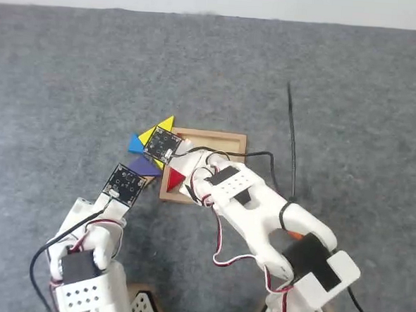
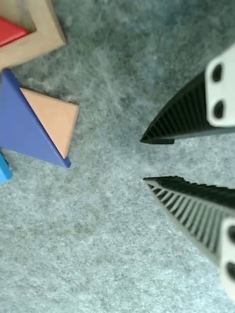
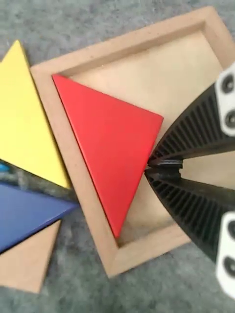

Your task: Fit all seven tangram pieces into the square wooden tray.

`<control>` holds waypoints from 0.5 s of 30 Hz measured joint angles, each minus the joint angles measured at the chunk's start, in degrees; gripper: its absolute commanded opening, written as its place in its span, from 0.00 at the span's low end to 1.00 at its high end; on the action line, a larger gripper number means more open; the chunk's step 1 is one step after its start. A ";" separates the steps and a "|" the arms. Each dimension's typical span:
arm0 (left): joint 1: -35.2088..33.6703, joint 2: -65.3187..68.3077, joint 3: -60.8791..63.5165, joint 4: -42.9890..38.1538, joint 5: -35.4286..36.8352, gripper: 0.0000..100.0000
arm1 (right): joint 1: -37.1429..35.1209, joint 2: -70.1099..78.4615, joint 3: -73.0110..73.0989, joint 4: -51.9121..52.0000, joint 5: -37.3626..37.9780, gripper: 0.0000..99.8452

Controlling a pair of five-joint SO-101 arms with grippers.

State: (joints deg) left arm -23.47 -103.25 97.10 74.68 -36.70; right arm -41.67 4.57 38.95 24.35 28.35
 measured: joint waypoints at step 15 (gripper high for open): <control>0.00 0.00 0.00 0.00 0.00 0.11 | 5.80 -28.57 17.05 5.89 0.00 0.01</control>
State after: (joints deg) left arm -23.47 -103.25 97.10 74.68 -36.70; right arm -35.87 -24.00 56.00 30.24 28.35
